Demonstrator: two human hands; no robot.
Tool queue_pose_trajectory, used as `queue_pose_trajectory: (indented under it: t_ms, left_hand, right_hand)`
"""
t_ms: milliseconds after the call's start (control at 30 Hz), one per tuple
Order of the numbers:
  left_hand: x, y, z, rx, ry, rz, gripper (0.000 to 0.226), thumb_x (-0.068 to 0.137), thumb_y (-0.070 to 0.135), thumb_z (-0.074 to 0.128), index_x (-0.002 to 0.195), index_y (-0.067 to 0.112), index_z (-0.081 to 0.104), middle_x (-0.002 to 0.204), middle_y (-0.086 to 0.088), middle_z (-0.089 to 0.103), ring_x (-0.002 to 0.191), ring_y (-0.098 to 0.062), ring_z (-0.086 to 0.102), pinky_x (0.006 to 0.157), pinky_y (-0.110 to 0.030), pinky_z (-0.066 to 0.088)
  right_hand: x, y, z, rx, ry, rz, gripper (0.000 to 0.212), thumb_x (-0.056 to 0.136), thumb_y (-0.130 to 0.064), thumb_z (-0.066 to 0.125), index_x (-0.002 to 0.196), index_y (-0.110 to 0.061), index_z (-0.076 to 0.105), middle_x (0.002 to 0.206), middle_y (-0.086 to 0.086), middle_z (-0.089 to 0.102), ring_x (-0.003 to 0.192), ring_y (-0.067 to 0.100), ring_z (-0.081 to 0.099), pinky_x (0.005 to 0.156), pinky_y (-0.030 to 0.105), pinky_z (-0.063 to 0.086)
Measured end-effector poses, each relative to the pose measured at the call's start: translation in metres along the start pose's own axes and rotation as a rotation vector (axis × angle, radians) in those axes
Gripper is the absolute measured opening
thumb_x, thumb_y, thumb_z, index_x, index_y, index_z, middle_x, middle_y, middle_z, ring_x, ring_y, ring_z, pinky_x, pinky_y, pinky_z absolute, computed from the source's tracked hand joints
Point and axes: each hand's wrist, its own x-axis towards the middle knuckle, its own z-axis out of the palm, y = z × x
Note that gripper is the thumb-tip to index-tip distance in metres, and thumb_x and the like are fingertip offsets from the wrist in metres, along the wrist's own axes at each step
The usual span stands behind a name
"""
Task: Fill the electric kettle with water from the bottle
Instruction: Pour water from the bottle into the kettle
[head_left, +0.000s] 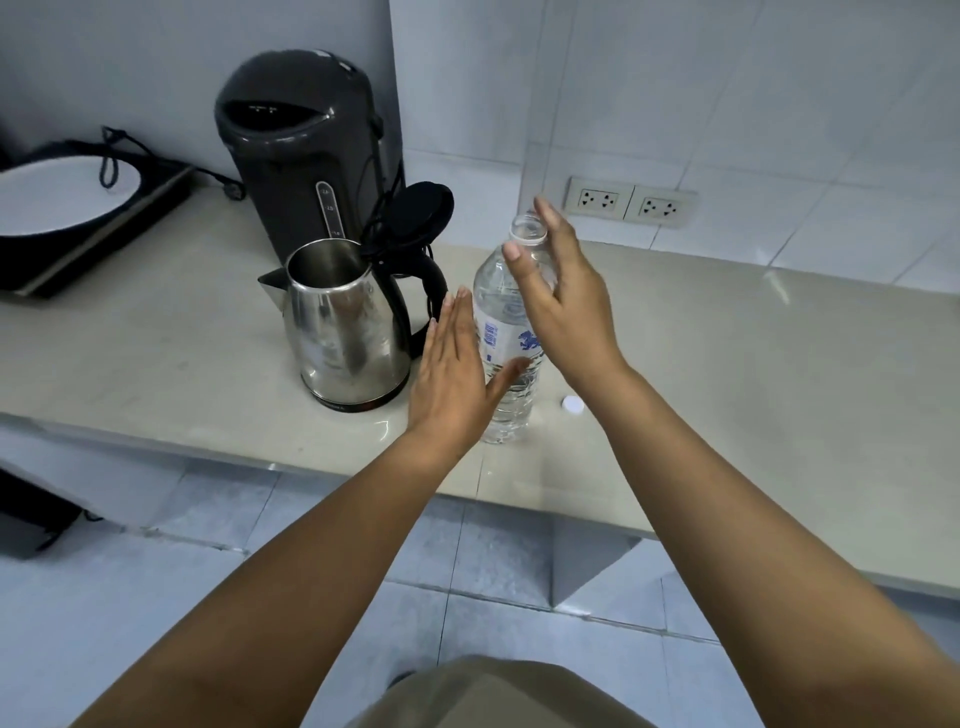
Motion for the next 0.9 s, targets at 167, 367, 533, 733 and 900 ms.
queue_pose_trajectory:
  t_ms: [167, 367, 533, 733, 900]
  left_hand:
    - [-0.007, -0.006, 0.007, -0.012, -0.018, -0.003, 0.096, 0.09, 0.062, 0.042, 0.154, 0.005, -0.002, 0.163, -0.006, 0.002, 0.15, -0.012, -0.003, 0.12, -0.024, -0.006]
    - [-0.01, -0.012, 0.02, -0.037, -0.051, -0.022, 0.099, 0.086, 0.069, 0.033, 0.154, 0.007, -0.005, 0.163, -0.004, -0.001, 0.149, -0.009, -0.004, 0.12, -0.026, -0.005]
    - [-0.008, -0.013, 0.025, -0.045, -0.039, -0.023, 0.101, 0.09, 0.062, 0.048, 0.153, 0.006, -0.007, 0.163, -0.004, -0.003, 0.149, -0.01, -0.004, 0.118, -0.022, -0.007]
    - [-0.01, -0.01, 0.026, -0.079, 0.007, -0.011, 0.107, 0.087, 0.058, 0.057, 0.152, 0.004, -0.007, 0.163, -0.007, -0.002, 0.149, -0.012, -0.003, 0.118, -0.021, -0.006]
    - [-0.016, -0.009, 0.015, -0.174, 0.069, 0.0, 0.12, 0.076, 0.058, 0.071, 0.153, 0.008, -0.006, 0.163, -0.007, 0.003, 0.149, -0.017, 0.01, 0.12, -0.04, 0.018]
  right_hand:
    - [-0.001, 0.012, 0.009, -0.008, 0.049, -0.022, 0.042, 0.094, -0.044, 0.053, 0.13, -0.022, 0.052, 0.124, -0.009, 0.061, 0.114, 0.007, 0.056, 0.098, 0.033, 0.047]
    - [0.002, 0.014, 0.015, 0.08, 0.058, 0.067, 0.037, 0.091, -0.055, 0.05, 0.119, -0.031, 0.053, 0.117, -0.01, 0.063, 0.109, 0.008, 0.06, 0.093, 0.042, 0.051]
    - [0.004, 0.01, 0.015, 0.174, 0.075, 0.075, 0.029, 0.093, -0.046, 0.054, 0.116, -0.027, 0.057, 0.116, -0.011, 0.064, 0.109, 0.005, 0.06, 0.095, 0.035, 0.051]
    - [-0.001, 0.002, 0.014, 0.277, 0.105, 0.064, 0.017, 0.095, -0.03, 0.058, 0.11, -0.021, 0.059, 0.104, -0.017, 0.066, 0.099, -0.003, 0.062, 0.084, 0.015, 0.046]
    - [0.0, -0.004, 0.015, 0.409, 0.09, 0.143, 0.018, 0.093, -0.033, 0.059, 0.107, -0.023, 0.061, 0.104, -0.014, 0.067, 0.105, 0.007, 0.064, 0.091, 0.034, 0.053]
